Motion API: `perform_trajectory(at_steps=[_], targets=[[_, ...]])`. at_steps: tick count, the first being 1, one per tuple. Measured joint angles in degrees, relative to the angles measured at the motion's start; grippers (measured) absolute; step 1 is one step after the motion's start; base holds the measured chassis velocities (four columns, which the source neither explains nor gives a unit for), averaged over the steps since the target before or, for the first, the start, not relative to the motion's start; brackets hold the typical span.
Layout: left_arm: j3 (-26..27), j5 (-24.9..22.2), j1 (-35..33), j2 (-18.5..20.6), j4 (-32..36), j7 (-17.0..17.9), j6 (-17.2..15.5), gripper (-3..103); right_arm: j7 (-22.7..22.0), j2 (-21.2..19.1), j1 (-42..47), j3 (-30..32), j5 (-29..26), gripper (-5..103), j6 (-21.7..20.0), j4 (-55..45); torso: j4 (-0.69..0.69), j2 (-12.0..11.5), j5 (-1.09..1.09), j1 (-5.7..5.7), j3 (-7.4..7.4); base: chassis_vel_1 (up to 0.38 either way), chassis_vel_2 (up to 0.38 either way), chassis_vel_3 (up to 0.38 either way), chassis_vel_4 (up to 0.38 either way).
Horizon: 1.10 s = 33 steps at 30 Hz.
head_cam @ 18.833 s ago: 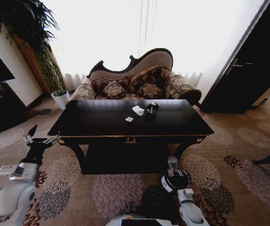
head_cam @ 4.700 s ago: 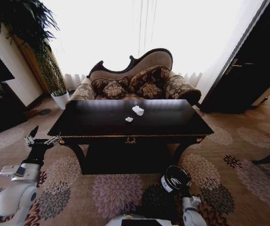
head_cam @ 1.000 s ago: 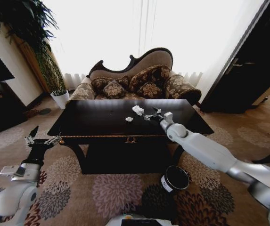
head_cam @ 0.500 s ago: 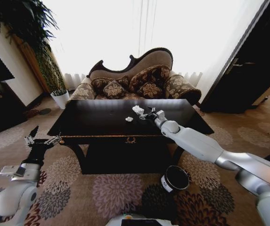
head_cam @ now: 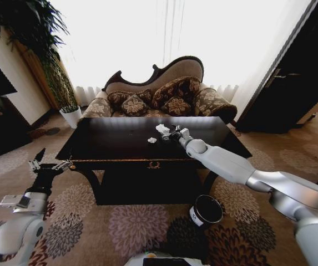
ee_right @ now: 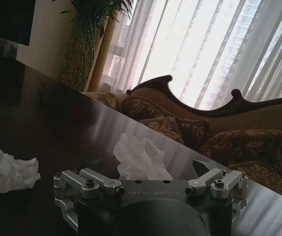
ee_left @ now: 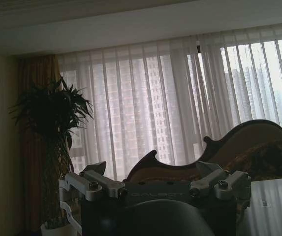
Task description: Move to the front of the table and place the trash on the table into the trash bin.
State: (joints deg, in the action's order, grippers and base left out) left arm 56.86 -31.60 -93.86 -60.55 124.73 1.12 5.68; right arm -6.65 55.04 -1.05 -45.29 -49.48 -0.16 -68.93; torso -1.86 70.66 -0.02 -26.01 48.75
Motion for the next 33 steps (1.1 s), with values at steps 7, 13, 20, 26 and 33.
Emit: perform_trajectory(at_steps=[7,13,20,26,33], targets=[[0.0,0.0,0.0,0.0,0.0,0.0,0.0,100,0.0,1.9,-1.8,-1.3,0.0,100,-0.2,2.3,0.0,0.0,0.0,0.0,0.0,0.0,0.0,0.0,0.0],[0.0,0.0,0.0,0.0,0.0,0.0,0.0,100,0.1,3.0,-2.6,-2.0,0.0,100,-0.3,3.8,0.0,0.0,0.0,0.01,0.0,0.0,0.0,0.0,0.0],[0.0,0.0,0.0,0.0,0.0,0.0,0.0,100,0.7,5.4,-3.4,-2.5,0.2,100,-0.3,6.5,0.0,0.0,0.0,0.0,0.0,0.0,0.0,0.0,0.0],[0.0,0.0,0.0,0.0,0.0,0.0,0.0,100,1.6,7.9,-3.9,-2.8,1.1,100,0.2,9.6,0.01,0.0,0.0,0.0,0.0,0.0,0.0,0.0,0.0],[0.0,0.0,0.0,0.0,0.0,0.0,0.0,100,2.1,8.7,-3.0,-2.3,1.9,91,0.5,10.4,0.0,0.0,0.0,0.0,0.0,0.0,0.0,0.0,0.0]])
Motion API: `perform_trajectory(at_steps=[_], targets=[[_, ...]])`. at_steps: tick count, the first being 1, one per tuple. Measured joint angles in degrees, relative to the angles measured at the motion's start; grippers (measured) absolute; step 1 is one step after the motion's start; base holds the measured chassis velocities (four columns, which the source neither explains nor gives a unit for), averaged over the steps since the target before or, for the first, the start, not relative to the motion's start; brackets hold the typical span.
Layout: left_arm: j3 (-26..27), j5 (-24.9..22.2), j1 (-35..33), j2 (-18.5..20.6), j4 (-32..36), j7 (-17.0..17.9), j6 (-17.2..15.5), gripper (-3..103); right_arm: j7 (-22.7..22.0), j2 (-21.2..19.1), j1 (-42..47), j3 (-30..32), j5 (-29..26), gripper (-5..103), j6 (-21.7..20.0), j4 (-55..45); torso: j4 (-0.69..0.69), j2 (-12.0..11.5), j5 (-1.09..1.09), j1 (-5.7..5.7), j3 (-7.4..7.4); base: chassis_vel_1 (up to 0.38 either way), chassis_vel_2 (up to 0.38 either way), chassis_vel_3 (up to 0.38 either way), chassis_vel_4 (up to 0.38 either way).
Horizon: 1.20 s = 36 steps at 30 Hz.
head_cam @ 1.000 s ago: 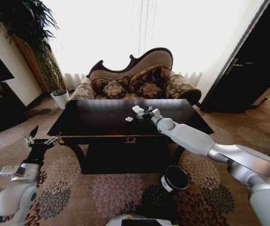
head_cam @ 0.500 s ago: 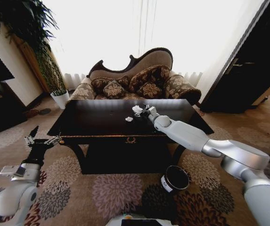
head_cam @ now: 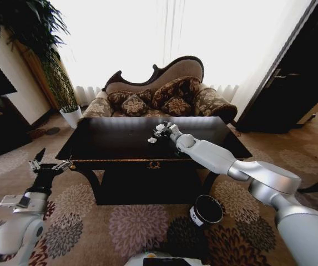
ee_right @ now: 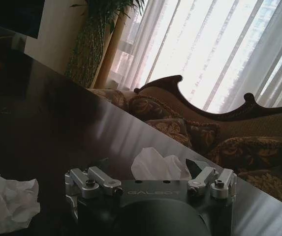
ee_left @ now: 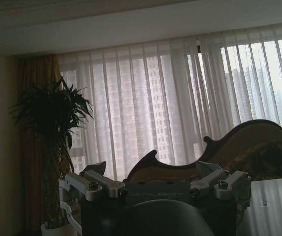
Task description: Move to the front of the table and place the trash on the table into the trash bin.
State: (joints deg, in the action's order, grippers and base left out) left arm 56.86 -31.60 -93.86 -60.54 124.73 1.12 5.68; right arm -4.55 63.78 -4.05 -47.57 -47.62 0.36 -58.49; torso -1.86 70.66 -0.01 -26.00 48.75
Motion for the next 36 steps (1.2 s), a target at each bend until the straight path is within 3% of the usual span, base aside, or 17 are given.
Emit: perform_trajectory(at_steps=[6,8,12,14,18,20,24,36], targets=[[0.0,0.0,0.0,0.0,0.0,0.0,0.0,100,0.0,-0.6,1.1,0.9,0.2,65,0.0,-0.8,-0.01,0.0,0.0,0.0,0.0,0.0,0.0,0.0,0.0],[0.0,0.0,0.0,0.0,0.0,0.0,0.0,100,0.0,-0.7,1.2,1.0,0.2,65,0.0,-0.9,-0.01,0.0,0.0,0.0,0.0,0.0,0.0,0.0,0.0],[0.0,0.0,0.0,0.0,0.0,0.0,0.0,100,0.1,-0.9,1.2,1.0,0.2,42,0.0,-1.2,-0.01,0.0,0.0,0.0,0.0,0.0,0.0,0.0,0.0],[0.0,0.0,0.0,0.0,0.0,0.0,0.0,100,0.1,-0.9,1.2,1.0,0.2,42,0.0,-1.3,0.0,0.0,0.0,0.0,0.0,0.0,0.0,0.0,0.0],[0.0,0.0,0.0,0.0,0.0,0.0,0.0,100,0.1,-0.9,1.1,1.0,0.2,21,0.0,-1.5,0.0,0.0,0.0,0.0,0.0,0.0,0.0,0.0,0.0],[0.0,0.0,0.0,0.0,0.0,0.0,0.0,100,0.1,-1.0,1.2,1.0,0.2,21,0.0,-1.6,0.0,0.0,0.0,0.0,0.0,0.0,0.0,0.0,0.0],[0.0,0.0,0.0,0.0,0.0,0.0,0.0,100,0.0,-1.6,1.2,1.1,0.1,2,-0.1,-2.2,0.0,0.0,0.0,0.0,0.0,0.0,0.0,0.0,0.0],[0.0,0.0,0.0,0.0,0.0,0.0,0.0,100,-0.9,-3.7,1.6,1.9,-1.3,1,-0.6,-4.5,0.0,0.0,0.0,0.0,0.0,0.0,0.0,0.0,0.0]])
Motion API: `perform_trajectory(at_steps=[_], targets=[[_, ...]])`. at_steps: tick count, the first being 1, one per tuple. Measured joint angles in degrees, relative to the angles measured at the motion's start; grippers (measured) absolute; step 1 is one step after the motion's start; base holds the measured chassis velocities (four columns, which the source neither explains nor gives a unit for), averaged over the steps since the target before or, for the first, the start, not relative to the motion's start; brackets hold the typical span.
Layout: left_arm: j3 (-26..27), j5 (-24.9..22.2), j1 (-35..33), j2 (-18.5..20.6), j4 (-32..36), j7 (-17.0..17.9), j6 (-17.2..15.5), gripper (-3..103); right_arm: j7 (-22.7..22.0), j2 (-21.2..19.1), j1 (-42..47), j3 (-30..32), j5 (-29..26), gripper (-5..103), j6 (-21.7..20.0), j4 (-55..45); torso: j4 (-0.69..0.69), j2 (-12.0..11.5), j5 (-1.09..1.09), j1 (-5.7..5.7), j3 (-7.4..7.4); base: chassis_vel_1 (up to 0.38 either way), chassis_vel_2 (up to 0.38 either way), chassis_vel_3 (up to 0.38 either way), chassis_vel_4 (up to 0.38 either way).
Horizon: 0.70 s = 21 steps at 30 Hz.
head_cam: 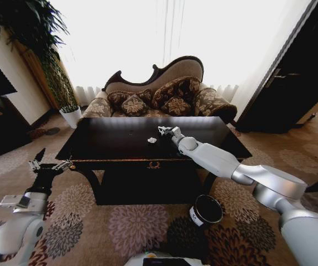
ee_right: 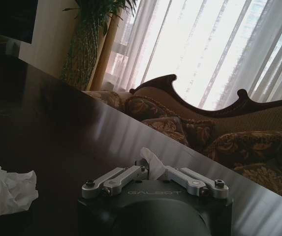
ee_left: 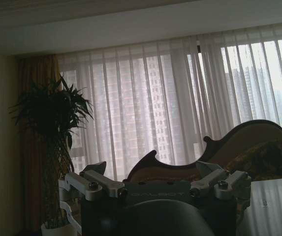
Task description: Move to the front of the table and place the trash on the table into the trash bin.
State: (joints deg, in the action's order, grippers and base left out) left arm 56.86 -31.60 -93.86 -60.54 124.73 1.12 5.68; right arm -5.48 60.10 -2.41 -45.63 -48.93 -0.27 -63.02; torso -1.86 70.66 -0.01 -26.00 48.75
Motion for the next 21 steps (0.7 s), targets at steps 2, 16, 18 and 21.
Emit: perform_trajectory(at_steps=[2,16,18,21], targets=[[0.0,0.0,0.0,0.0,0.0,0.0,0.0,100,-0.4,-0.8,0.4,0.6,-0.3,1,-0.3,-1.0,0.0,0.0,0.0,0.0,0.0,0.0,0.0,0.0,0.0],[0.0,0.0,0.0,0.0,0.0,0.0,0.0,100,-3.8,-7.7,7.6,10.1,-3.6,1,-2.6,-11.2,0.0,0.0,0.0,0.0,0.0,0.0,0.0,0.0,0.0],[0.0,0.0,0.0,0.0,0.0,0.0,0.0,100,-4.6,-9.2,9.7,12.9,-4.2,1,-3.2,-13.8,0.0,0.0,0.01,0.0,0.0,0.0,0.0,0.0,0.0],[0.0,0.0,0.0,0.0,0.0,0.0,0.0,100,-5.4,-11.0,12.2,16.3,-4.8,1,-3.6,-16.3,0.0,0.0,-0.01,0.0,0.0,0.0,0.0,0.0,0.0]])
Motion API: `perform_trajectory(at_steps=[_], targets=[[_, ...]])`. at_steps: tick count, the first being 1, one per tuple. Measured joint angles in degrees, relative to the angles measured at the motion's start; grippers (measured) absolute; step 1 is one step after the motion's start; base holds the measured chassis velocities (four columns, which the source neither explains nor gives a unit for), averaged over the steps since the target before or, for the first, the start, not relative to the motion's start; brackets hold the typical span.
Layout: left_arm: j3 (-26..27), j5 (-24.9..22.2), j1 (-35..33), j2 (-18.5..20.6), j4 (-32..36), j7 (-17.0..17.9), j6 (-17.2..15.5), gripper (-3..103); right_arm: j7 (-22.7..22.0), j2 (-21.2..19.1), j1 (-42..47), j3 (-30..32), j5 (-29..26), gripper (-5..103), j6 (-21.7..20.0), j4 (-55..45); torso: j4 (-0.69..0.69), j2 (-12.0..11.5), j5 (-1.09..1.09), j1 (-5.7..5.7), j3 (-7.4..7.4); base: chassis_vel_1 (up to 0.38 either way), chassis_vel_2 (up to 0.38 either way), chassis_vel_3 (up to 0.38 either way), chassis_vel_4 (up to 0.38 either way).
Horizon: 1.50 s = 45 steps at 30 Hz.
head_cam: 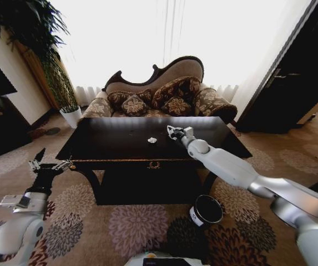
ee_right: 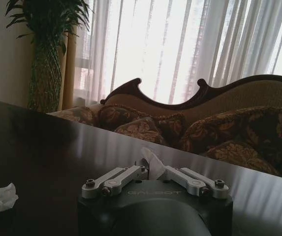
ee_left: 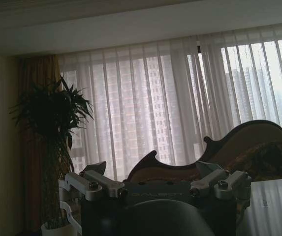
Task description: Move to the front of the table and place the trash on the table into the trash bin.
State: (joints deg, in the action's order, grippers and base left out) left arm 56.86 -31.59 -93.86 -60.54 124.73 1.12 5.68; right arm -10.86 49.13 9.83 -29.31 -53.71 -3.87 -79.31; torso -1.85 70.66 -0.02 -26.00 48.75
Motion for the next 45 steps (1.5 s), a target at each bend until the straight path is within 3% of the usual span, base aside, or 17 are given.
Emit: perform_trajectory(at_steps=[4,9,10,13,14,16,17,20,27,31,32,36,41,45], targets=[[0.0,0.0,0.0,0.0,0.0,0.0,0.0,100,-0.7,-3.1,4.6,5.4,-0.6,1,-0.3,-3.2,0.0,0.0,0.01,0.0,0.0,0.0,0.0,0.0,0.0],[0.0,0.0,0.0,0.0,0.0,0.0,0.0,100,-1.8,-8.0,17.5,17.8,-2.0,1,-1.2,-10.2,-0.03,0.0,0.04,0.0,0.0,0.0,0.0,0.0,0.0],[0.0,0.0,0.0,0.0,0.0,0.0,0.0,100,-1.8,-8.0,17.5,17.8,-2.0,1,-1.2,-10.2,-0.03,0.0,0.04,0.0,0.0,0.0,0.0,0.0,0.0],[0.0,0.0,0.0,0.0,0.0,0.0,0.0,100,-3.0,-10.0,25.3,27.5,-2.8,1,-1.8,-15.2,-0.01,0.0,0.0,0.01,-0.01,0.0,0.0,0.0,0.0],[0.0,0.0,0.0,0.0,0.0,0.0,0.0,100,-3.0,-10.0,25.3,27.5,-2.8,1,-1.8,-15.2,-0.01,0.0,0.0,0.01,-0.01,0.0,0.0,0.0,0.0],[0.0,0.0,0.0,0.0,0.0,0.0,0.0,100,-3.4,-11.2,33.3,35.7,-3.4,1,-2.1,-19.7,0.0,0.0,0.0,0.0,0.0,0.0,0.0,0.0,0.0],[0.0,0.0,0.0,0.0,0.0,0.0,0.0,100,-3.4,-11.2,33.3,35.7,-3.4,1,-2.1,-19.7,0.0,0.0,0.0,0.0,0.0,0.0,0.0,0.0,0.0],[0.0,0.0,0.0,0.0,0.0,0.0,0.0,100,-4.2,-10.9,42.9,44.3,-3.8,1,-2.7,-24.8,-0.04,0.0,0.02,0.01,0.0,0.0,0.0,0.0,0.0],[0.0,0.0,0.0,0.0,0.0,0.0,0.0,100,-5.4,-7.9,52.2,53.8,-3.7,1,-2.7,-30.5,0.0,0.0,-0.02,0.0,-0.01,0.0,0.0,0.0,0.0],[0.0,0.0,0.0,0.0,0.0,0.0,0.0,100,-4.0,-2.5,62.6,61.2,-0.8,1,-1.3,-34.7,-0.01,0.0,0.01,0.0,0.0,0.0,0.0,0.0,0.0],[0.0,0.0,0.0,0.0,0.0,0.0,0.0,100,-4.0,-2.5,62.6,61.2,-0.8,1,-1.3,-34.7,-0.01,0.0,0.01,0.0,0.0,0.0,0.0,0.0,0.0],[0.0,0.0,0.0,0.0,0.0,0.0,0.0,100,-2.0,3.7,70.1,66.3,1.5,1,0.8,-37.6,-0.01,0.0,0.0,0.01,-0.01,0.0,0.0,0.0,0.0],[0.0,0.0,0.0,0.0,0.0,0.0,0.0,100,-0.5,7.0,73.1,68.5,3.7,1,2.7,-38.5,-0.01,0.0,-0.01,0.0,0.0,0.0,0.0,0.0,0.0],[0.0,0.0,0.0,0.0,0.0,0.0,0.0,100,1.4,13.3,76.2,69.6,7.6,1,6.0,-38.0,-0.01,0.0,-0.01,0.0,0.0,0.0,0.0,0.0,0.0]])
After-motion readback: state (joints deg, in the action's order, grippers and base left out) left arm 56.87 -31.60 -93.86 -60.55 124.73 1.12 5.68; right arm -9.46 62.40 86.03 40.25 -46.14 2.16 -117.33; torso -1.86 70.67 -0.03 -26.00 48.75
